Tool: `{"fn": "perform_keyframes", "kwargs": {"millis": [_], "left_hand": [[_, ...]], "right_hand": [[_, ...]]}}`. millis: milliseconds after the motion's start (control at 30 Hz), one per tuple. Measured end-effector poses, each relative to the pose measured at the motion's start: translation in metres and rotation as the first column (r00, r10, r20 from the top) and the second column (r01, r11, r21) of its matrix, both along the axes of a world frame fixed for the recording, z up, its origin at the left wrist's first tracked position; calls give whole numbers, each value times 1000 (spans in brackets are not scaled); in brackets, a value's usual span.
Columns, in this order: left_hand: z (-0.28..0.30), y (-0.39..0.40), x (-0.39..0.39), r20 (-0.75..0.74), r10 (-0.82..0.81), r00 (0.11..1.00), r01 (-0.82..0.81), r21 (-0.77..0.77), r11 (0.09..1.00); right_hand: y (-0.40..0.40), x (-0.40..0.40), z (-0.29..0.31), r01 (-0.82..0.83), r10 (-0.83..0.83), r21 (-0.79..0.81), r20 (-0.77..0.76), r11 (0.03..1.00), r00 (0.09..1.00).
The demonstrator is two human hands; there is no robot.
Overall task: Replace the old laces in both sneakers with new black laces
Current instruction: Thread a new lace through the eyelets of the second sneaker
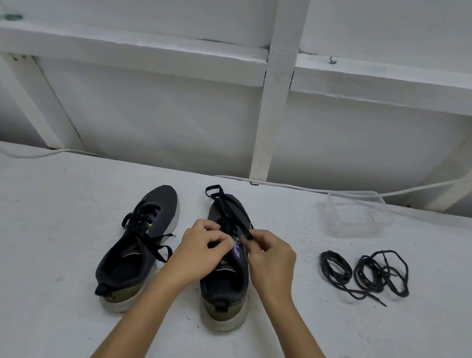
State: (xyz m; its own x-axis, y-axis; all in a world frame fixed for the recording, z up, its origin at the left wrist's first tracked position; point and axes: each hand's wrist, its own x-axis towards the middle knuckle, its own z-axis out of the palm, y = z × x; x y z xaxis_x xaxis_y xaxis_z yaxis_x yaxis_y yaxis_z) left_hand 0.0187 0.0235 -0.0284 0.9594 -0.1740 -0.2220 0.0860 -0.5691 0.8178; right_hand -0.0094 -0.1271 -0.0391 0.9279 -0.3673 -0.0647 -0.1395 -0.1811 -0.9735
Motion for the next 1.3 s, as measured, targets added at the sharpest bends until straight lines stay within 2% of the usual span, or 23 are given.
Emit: {"fn": "perform_keyframes", "kwargs": {"millis": [167, 300, 500, 667, 833, 933, 1067, 1200, 1300], "left_hand": [[-6, 2, 0, 28, -5, 1000, 5, 7, 1000], [-8, 1, -4, 148, -43, 988, 28, 97, 995], [-11, -3, -4, 211, 10, 977, -39, 132, 990], [-10, -6, -5, 226, 28, 974, -64, 154, 986], [-7, -8, -7, 248, 15, 969, -68, 205, 976], [-3, -7, -9, 231, 25, 973, -65, 168, 984], [2, 1, -7, 222, 23, 975, -46, 98, 994], [4, -4, -7, 240, 30, 970, -62, 125, 990], [2, -16, -9, 289, 90, 953, -136, 142, 981]], "right_hand": [[-1, -2, -3, -14, 15, 16, -6, 1000, 1000], [1, -6, 0, 0, -1, 46, 29, 999, 1000], [2, 2, 3, -47, 48, -33, 17, 998, 999], [1, -6, 1, -72, 72, 0, 19, 997, 997], [0, -13, 1, -100, 99, 101, 8, 990, 995], [2, -22, 0, -136, 130, 140, 53, 981, 990], [6, -32, -1, -187, 179, 99, 84, 977, 980], [6, -34, -5, -191, 192, -25, 84, 981, 978], [-1, -26, -1, -189, 190, -39, 38, 981, 981]]}}
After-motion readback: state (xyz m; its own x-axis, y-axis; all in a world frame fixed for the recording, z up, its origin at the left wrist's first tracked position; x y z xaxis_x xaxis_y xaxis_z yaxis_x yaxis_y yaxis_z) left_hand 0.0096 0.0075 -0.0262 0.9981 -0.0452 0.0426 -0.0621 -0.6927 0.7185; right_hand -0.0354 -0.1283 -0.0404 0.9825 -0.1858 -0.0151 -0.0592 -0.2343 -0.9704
